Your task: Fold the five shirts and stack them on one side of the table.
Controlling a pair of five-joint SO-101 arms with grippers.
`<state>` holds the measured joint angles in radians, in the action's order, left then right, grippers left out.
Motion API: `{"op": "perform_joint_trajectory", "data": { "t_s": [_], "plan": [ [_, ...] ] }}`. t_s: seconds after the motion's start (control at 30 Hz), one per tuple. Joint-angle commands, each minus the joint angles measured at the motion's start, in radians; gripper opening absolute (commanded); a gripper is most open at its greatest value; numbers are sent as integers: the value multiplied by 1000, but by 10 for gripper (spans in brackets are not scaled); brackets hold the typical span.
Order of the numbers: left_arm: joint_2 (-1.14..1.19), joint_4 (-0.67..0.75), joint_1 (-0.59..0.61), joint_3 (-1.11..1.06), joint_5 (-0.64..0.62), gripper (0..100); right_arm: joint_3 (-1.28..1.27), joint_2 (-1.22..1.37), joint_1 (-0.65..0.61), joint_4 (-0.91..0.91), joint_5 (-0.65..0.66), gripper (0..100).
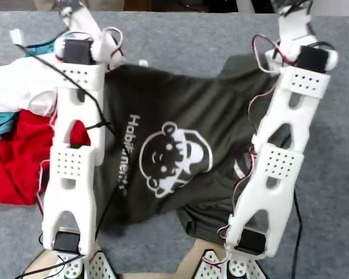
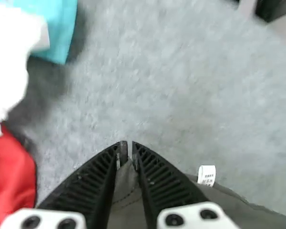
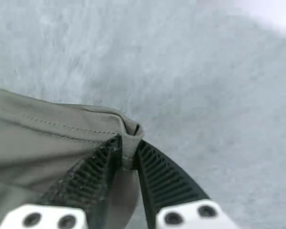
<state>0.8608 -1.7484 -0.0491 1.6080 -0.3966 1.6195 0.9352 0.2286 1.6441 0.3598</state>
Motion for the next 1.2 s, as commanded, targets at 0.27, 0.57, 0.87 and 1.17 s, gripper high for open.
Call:
{"op": "perform_joint_trajectory", "data": {
  "t_s": [0.27,0.57,0.87,1.17],
  "plan": [
    [-467,-11,17,52,14,19,47,-607,21,17,-48,5],
    [-826,-11,17,48,157,19,44,-975,22,3,-41,5],
    [-1106,-11,121,-126,290,19,1,-1184,200,-141,-40,5],
    [-1320,-11,121,-396,293,19,-245,-1323,242,-468,68,5]
  ]
}}
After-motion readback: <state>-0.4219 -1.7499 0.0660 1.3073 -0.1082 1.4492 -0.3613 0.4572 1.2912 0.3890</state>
